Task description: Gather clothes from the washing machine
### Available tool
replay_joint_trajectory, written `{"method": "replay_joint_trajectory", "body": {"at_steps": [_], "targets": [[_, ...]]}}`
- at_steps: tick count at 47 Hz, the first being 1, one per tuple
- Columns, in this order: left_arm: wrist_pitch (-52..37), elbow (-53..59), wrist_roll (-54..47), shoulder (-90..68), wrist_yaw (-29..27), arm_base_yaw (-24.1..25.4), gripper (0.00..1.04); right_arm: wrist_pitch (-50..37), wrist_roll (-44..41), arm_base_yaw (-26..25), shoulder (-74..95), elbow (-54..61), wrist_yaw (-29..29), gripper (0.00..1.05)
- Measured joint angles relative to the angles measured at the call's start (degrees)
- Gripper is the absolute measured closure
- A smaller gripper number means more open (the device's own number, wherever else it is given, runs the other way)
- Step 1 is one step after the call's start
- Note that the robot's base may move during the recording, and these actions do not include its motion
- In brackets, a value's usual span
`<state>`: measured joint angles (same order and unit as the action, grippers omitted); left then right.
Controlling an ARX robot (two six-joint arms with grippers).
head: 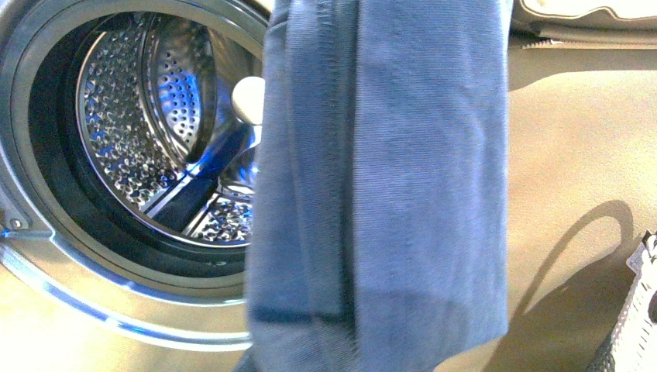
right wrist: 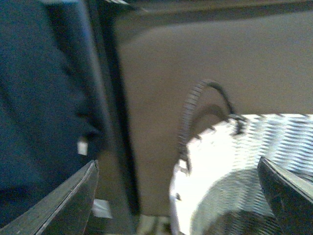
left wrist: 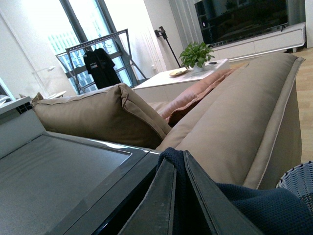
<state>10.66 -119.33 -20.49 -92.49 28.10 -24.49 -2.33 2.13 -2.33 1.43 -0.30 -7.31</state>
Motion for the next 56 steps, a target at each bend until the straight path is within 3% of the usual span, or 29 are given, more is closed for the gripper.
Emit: {"method": "replay_joint_trajectory", "body": {"at_steps": [3,6,12,24,30,42,56], "targets": [[0.0,0.0,0.0,0.0,-0.1,0.0,0.99,-7.0,3.7,-6.2,4.3,-0.2,-13.3,0.07],[0.0,0.0,0.0,0.0,0.0,0.0,0.99,-14.4,7.1,-12.0,10.7,-1.1,-22.4,0.07],[0.0,0.0,0.0,0.0,-0.1,0.0,0.99,-27.2,8.4,-15.1,24.1,-5.2,-27.1,0.07],[0.0,0.0,0.0,0.0,0.0,0.0,0.99,-35.3,5.0,-7.2,42.5,-13.4,-30.9,0.07],[0.0,0.0,0.0,0.0,0.0,0.0,0.99,-37.3,4.7,-1.5,51.0,-17.7,-37.0,0.07],[0.0,0.0,0.0,0.0,0.0,0.0,0.99,-43.8,7.6,4.8,64.8,-21.8,-45.1,0.07],[0.0,0.0,0.0,0.0,0.0,0.0,0.99,-49.1,7.8,9.2,73.9,-24.4,-46.2,0.07]]}}
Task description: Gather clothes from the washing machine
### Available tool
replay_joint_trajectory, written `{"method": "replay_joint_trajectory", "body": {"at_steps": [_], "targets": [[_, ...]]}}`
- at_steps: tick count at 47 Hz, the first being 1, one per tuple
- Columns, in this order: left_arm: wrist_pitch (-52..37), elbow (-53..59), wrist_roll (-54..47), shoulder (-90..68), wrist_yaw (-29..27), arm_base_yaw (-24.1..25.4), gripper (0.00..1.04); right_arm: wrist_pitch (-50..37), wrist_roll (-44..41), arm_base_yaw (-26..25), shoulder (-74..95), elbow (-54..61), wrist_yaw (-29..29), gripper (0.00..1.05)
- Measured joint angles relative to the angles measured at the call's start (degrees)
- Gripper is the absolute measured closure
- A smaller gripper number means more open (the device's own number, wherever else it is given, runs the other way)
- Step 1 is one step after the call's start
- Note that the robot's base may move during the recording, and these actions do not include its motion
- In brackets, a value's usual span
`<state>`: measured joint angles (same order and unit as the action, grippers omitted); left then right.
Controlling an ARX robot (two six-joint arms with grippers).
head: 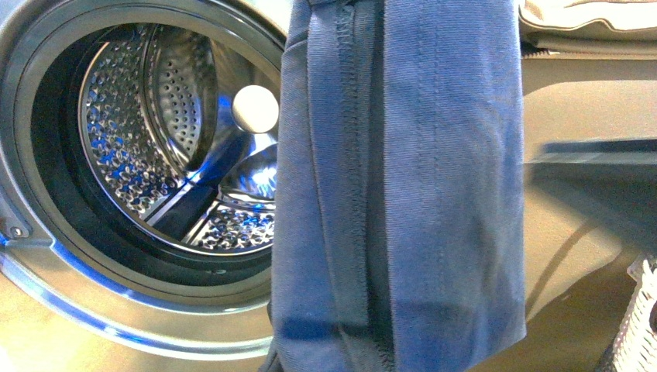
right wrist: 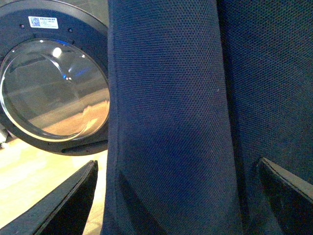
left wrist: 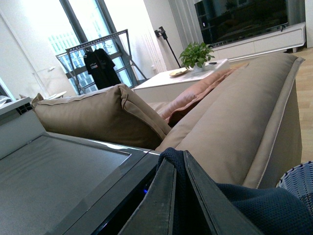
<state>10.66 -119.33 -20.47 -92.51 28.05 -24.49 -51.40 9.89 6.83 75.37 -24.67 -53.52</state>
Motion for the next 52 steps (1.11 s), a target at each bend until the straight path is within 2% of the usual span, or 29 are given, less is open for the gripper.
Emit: {"method": "replay_joint_trajectory", "body": {"at_steps": [12,19,30,36,44,52], "targets": [[0.0,0.0,0.0,0.0,0.0,0.0,0.99,-0.9,-0.1,3.3,7.4,-5.2,0.1,0.07],[0.0,0.0,0.0,0.0,0.0,0.0,0.99,-2.9,0.9,6.8,13.9,-10.4,3.4,0.07],[0.0,0.0,0.0,0.0,0.0,0.0,0.99,-4.6,1.3,12.5,20.8,-17.2,11.7,0.07],[0.0,0.0,0.0,0.0,0.0,0.0,0.99,-5.6,1.3,15.1,24.5,-20.6,18.6,0.07],[0.0,0.0,0.0,0.0,-0.1,0.0,0.99,-9.1,2.4,17.0,27.5,-22.7,29.3,0.07],[0.0,0.0,0.0,0.0,0.0,0.0,0.99,-12.4,1.7,17.8,28.4,-22.7,36.1,0.07]]}}
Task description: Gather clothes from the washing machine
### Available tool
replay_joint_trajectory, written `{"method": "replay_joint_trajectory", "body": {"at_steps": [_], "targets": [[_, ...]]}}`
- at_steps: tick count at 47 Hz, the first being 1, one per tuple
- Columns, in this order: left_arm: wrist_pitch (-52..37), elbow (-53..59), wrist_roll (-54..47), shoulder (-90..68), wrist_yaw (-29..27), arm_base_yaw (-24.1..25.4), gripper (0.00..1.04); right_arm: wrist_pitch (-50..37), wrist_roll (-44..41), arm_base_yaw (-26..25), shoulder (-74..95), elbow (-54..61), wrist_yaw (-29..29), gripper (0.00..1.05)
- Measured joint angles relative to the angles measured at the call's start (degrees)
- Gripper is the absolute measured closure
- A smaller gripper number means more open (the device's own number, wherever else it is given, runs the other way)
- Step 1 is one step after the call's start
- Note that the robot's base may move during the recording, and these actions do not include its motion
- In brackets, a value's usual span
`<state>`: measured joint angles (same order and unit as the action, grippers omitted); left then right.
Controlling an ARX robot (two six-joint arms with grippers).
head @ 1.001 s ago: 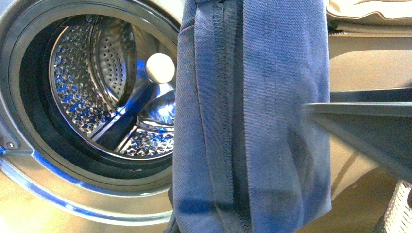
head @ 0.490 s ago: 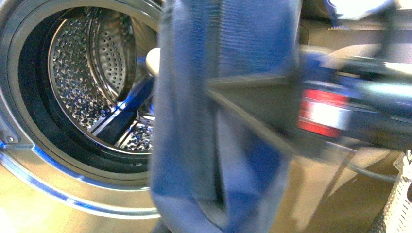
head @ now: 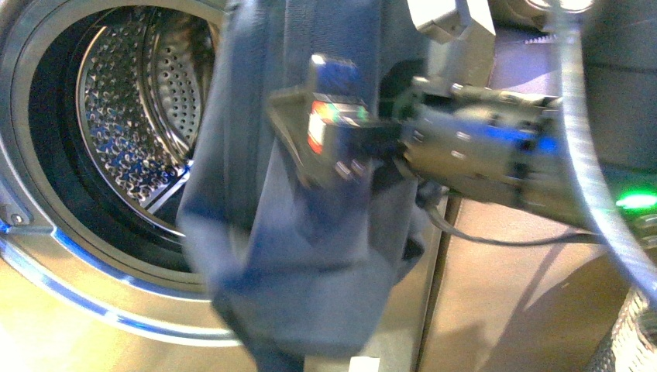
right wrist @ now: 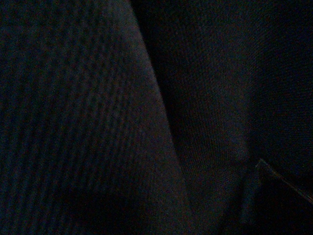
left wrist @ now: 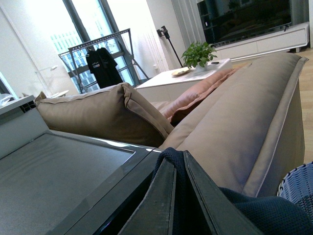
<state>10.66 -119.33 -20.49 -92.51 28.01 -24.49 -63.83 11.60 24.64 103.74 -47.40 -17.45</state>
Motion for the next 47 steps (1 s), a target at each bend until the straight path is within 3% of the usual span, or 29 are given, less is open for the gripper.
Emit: {"method": "replay_joint_trajectory", "body": {"at_steps": [23,47], "targets": [[0.0,0.0,0.0,0.0,0.0,0.0,0.99,-8.5,-10.0,0.9,2.5,0.0,11.0,0.07],[0.0,0.0,0.0,-0.3,-0.2,0.0,0.99,-2.4,-14.0,2.6,6.2,-4.6,14.3,0.08]]}}
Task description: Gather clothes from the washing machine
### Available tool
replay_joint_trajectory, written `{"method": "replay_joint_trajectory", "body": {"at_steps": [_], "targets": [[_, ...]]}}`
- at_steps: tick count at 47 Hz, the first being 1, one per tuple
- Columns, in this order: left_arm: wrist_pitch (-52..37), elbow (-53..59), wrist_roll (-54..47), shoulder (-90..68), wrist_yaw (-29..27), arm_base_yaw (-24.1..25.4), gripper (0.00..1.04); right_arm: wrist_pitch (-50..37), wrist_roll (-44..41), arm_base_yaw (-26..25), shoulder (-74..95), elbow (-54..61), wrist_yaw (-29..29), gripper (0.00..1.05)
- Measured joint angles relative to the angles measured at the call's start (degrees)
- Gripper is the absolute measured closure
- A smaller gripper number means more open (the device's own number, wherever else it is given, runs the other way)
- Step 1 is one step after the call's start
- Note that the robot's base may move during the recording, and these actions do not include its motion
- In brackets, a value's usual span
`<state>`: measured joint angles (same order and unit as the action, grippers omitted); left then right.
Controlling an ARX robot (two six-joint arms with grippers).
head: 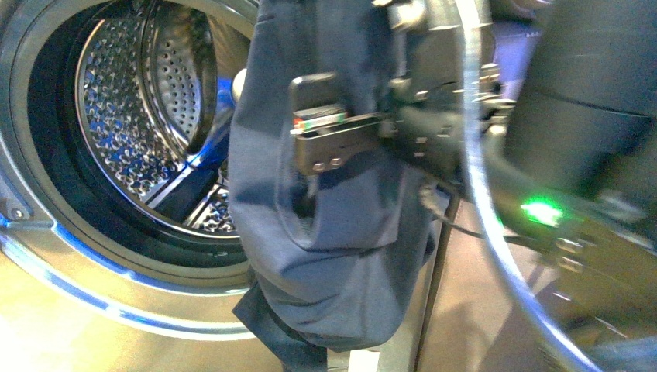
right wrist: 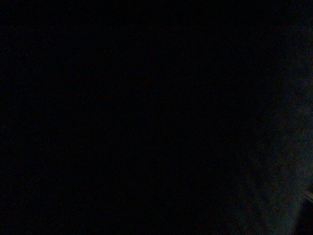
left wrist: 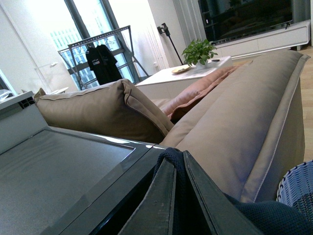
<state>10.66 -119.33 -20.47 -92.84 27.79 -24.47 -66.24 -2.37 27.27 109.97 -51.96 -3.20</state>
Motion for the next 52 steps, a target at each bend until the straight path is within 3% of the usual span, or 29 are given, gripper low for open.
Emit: {"method": "replay_joint_trajectory", "body": {"at_steps": [7,13,17,24,41,46,52], "targets": [[0.0,0.0,0.0,0.0,-0.2,0.0,0.99,0.3,-0.2,0.6,1.1,-1.9,4.0,0.38],[0.0,0.0,0.0,0.0,-0.2,0.0,0.99,0.1,0.2,0.4,1.1,-2.0,6.1,0.56],[0.0,0.0,0.0,0.0,-0.2,0.0,0.99,-0.2,2.1,-0.4,0.5,-1.5,6.5,0.74],[0.0,0.0,0.0,0.0,-0.2,0.0,0.99,-1.4,5.6,-2.8,-4.6,4.3,6.3,0.96],[-0.1,-0.3,0.1,0.0,-0.1,0.0,0.98,-0.5,7.6,-8.0,-21.3,17.6,2.1,0.98],[-0.2,-0.4,0.1,0.0,-0.1,0.0,0.83,1.8,8.8,-10.4,-27.0,19.0,0.5,0.98],[-0.2,-0.5,0.1,0.0,-0.1,0.0,0.55,9.3,11.7,-15.2,-36.2,17.6,-3.0,0.98]]}}
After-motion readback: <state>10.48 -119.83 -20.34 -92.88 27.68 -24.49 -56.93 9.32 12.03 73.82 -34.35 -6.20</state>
